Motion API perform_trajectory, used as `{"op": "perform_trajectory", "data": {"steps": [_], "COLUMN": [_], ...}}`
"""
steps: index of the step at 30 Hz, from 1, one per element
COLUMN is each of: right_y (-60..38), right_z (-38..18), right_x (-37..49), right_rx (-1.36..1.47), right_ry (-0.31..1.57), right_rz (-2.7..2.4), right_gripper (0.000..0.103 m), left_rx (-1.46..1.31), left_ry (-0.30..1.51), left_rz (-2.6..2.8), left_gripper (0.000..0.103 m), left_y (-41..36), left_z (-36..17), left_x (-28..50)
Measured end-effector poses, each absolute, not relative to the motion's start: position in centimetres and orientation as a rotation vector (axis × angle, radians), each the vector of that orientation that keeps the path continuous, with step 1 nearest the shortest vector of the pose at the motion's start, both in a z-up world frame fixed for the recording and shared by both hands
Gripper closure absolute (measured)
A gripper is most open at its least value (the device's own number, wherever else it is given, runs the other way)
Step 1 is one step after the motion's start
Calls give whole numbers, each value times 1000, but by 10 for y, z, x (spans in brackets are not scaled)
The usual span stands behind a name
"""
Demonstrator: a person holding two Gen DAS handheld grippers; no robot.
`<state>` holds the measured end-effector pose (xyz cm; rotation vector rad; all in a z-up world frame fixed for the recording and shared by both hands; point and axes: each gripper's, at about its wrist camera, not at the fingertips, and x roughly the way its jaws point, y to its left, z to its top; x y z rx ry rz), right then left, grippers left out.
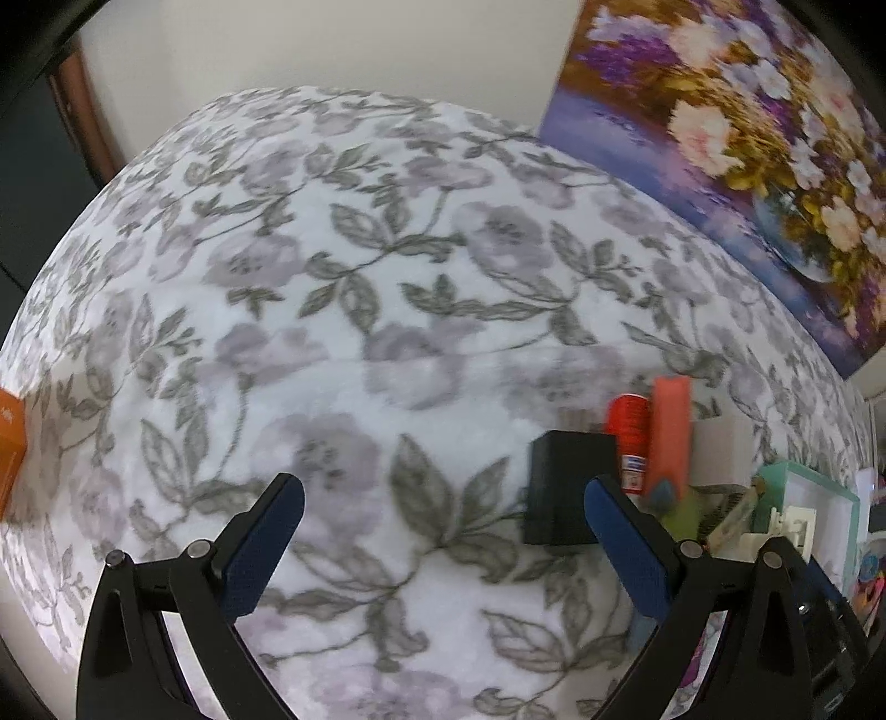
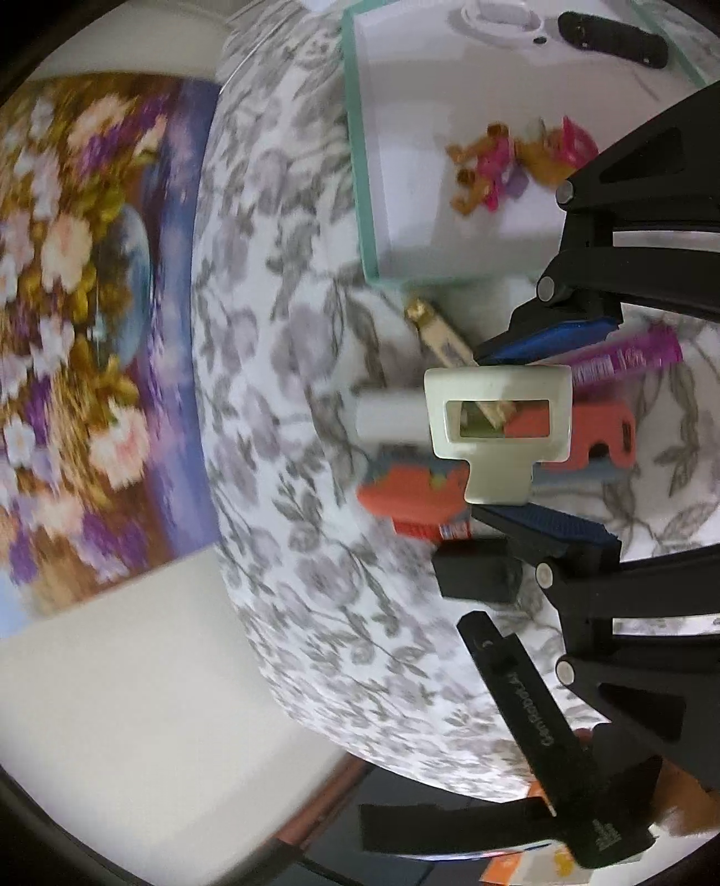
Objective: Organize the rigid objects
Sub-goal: 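Grasp the cream clip with the right tool while the left tool grasps the black charger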
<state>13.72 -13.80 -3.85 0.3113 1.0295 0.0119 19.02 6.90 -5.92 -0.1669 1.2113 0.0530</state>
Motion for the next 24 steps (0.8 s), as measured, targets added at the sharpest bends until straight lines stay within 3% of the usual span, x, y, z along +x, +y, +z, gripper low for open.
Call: {"op": "perform_trajectory", "data": {"steps": [8,19,24], "right_y": [-169,-186,-188], "right_z": [-38,-38,-40], "right_x": [133,129,129], "right_rx": [355,383,390], "right_ry": [1029,1028,1034], "right_rz": [-45,-66,-67], "right_gripper": [52,52,52], "left_rx": [-126,-151,-165], "left_ry": [1209,1221,1217], "left_rz": [-1,-45,-62], "left_gripper": [3,30,56], "left_y": [40,24,24], "left_z": [-67,-79,-78], "left_x": [194,200,201]}}
